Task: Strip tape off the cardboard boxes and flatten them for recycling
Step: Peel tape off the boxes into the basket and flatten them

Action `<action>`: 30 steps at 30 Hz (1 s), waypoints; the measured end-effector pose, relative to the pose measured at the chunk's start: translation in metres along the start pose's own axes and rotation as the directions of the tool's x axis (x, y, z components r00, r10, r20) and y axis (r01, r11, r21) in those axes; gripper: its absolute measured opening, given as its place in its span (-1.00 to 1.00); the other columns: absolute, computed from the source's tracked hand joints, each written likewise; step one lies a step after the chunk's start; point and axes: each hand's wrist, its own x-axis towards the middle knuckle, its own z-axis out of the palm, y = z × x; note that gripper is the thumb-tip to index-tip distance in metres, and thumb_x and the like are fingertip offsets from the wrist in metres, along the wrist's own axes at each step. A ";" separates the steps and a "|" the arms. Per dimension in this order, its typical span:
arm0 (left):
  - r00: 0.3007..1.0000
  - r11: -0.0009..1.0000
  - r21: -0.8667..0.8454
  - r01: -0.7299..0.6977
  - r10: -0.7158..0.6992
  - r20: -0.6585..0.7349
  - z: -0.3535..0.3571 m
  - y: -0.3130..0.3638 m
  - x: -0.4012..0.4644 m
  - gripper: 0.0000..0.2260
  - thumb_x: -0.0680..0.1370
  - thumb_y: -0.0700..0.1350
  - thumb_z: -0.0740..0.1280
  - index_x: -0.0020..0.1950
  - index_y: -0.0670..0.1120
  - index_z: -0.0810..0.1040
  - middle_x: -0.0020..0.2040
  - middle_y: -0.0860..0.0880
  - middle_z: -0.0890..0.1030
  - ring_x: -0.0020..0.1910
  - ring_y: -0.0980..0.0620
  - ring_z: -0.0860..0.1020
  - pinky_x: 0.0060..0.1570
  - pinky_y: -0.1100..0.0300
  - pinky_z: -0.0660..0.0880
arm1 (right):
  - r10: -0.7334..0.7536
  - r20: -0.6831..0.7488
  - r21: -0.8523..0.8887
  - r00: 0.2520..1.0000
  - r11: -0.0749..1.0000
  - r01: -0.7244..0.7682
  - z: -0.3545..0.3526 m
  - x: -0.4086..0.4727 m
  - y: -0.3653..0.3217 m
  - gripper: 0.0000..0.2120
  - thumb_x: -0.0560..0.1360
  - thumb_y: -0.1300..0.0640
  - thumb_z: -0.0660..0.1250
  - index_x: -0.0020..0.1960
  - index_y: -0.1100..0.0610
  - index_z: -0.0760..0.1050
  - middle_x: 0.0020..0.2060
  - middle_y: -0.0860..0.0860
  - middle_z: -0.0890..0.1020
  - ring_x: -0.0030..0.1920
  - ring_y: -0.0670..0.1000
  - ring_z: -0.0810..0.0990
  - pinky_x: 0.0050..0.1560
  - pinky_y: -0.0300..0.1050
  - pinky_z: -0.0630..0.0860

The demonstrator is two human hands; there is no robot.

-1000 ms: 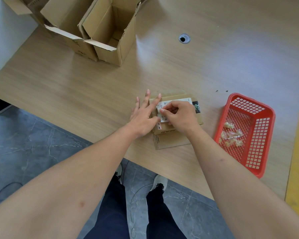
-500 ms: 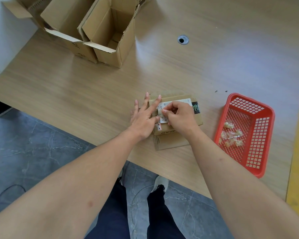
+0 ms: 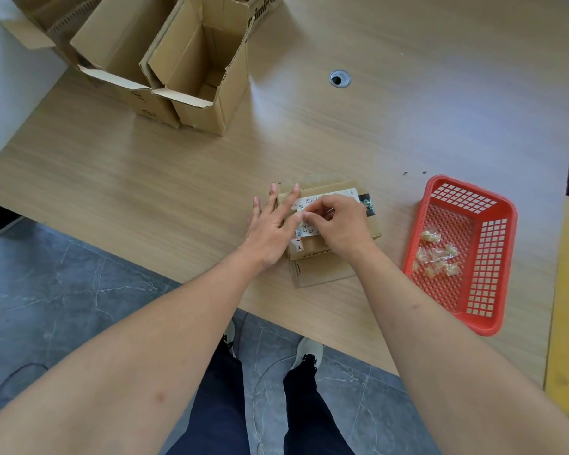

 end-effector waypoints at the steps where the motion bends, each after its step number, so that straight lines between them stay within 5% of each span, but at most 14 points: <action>1: 0.999 1.000 -0.029 -0.001 0.000 -0.032 0.000 0.001 0.001 -0.58 0.68 0.24 0.11 0.52 0.48 0.11 0.66 0.15 -0.12 0.62 -0.09 -0.29 0.58 -0.17 -0.22 | -0.004 0.013 0.012 1.000 1.000 0.004 0.000 0.000 0.001 -0.95 0.47 0.08 0.56 -0.12 0.03 0.71 -0.26 -0.07 0.68 -0.29 -0.13 0.56 -0.17 -0.27 0.51; 7: 0.980 0.996 -0.088 -0.017 -0.001 -0.197 0.009 0.004 0.009 -0.61 0.69 -0.03 0.22 0.48 0.31 0.41 0.66 0.09 0.08 0.65 -0.06 -0.08 0.60 -0.04 0.00 | -0.047 0.033 -0.050 0.998 0.998 0.049 0.001 0.000 0.008 -0.94 0.46 0.04 0.56 -0.09 0.00 0.71 -0.18 -0.09 0.63 -0.27 -0.14 0.52 -0.15 -0.33 0.43; 11: 0.969 0.995 0.061 -0.075 0.087 -0.232 0.010 -0.007 0.011 -0.63 0.69 0.10 0.16 0.50 0.33 0.37 0.65 0.00 0.13 0.64 -0.16 -0.02 0.59 -0.11 0.04 | 0.018 0.040 -0.031 0.999 0.999 -0.017 0.001 0.001 0.005 -0.95 0.52 0.06 0.49 -0.12 -0.02 0.66 -0.18 -0.12 0.64 -0.17 -0.09 0.60 -0.06 -0.11 0.57; 13: 0.967 0.993 0.103 -0.054 0.077 -0.243 0.013 -0.010 0.010 -0.63 0.68 0.19 0.09 0.50 0.40 0.31 0.66 0.01 0.12 0.64 -0.15 -0.02 0.58 -0.18 0.03 | 0.123 0.051 0.098 0.991 0.987 -0.128 -0.001 0.000 0.002 -0.89 0.55 0.09 0.46 -0.15 0.01 0.61 -0.24 -0.08 0.64 -0.27 -0.02 0.63 -0.17 -0.01 0.62; 15: 0.970 0.995 0.101 -0.015 0.039 -0.240 0.018 -0.006 0.007 -0.63 0.70 0.15 0.10 0.50 0.44 0.26 0.66 0.03 0.09 0.64 -0.16 -0.03 0.56 -0.23 0.05 | 0.194 0.072 0.223 0.978 0.953 -0.205 -0.006 -0.002 -0.001 -0.87 0.58 0.17 0.43 -0.15 0.08 0.58 -0.32 -0.02 0.62 -0.41 -0.03 0.60 -0.27 -0.02 0.63; 18: 0.970 0.995 0.096 -0.001 0.024 -0.242 0.019 -0.002 0.005 -0.62 0.71 0.11 0.12 0.50 0.45 0.24 0.66 0.02 0.08 0.64 -0.17 -0.03 0.54 -0.27 0.06 | 0.233 0.052 0.343 0.971 0.909 -0.236 -0.012 -0.004 -0.003 -0.91 0.60 0.22 0.41 -0.10 0.15 0.60 -0.26 0.04 0.62 -0.31 -0.04 0.64 -0.20 -0.01 0.69; 25: 0.976 0.989 0.143 0.035 -0.003 -0.216 0.014 0.006 0.000 -0.63 0.72 0.13 0.09 0.51 0.44 0.22 0.67 0.04 0.04 0.64 -0.14 -0.06 0.55 -0.27 -0.02 | 0.296 -0.090 0.406 0.951 0.883 -0.236 -0.012 -0.010 -0.003 -0.95 0.57 0.25 0.44 -0.06 0.23 0.65 -0.23 0.14 0.73 -0.27 0.07 0.75 -0.16 -0.09 0.70; 28: 0.977 0.987 0.156 0.034 -0.001 -0.213 0.012 0.007 0.000 -0.62 0.72 0.11 0.10 0.52 0.42 0.23 0.67 0.02 0.04 0.64 -0.14 -0.06 0.56 -0.25 -0.02 | 0.193 -0.191 0.334 0.962 0.935 -0.121 -0.011 -0.015 0.004 -0.98 0.52 0.27 0.48 -0.05 0.21 0.70 -0.19 0.09 0.74 -0.27 0.04 0.74 -0.13 -0.07 0.70; 30: 0.976 0.983 0.180 0.020 0.019 -0.217 0.010 0.007 0.002 -0.61 0.72 0.08 0.12 0.53 0.39 0.25 0.67 0.02 0.02 0.64 -0.15 -0.07 0.57 -0.23 -0.01 | -0.087 -0.231 0.073 0.969 0.992 0.107 -0.012 -0.016 0.010 -0.91 0.48 0.26 0.51 -0.03 0.15 0.74 -0.20 0.02 0.72 -0.26 0.02 0.68 -0.12 -0.02 0.65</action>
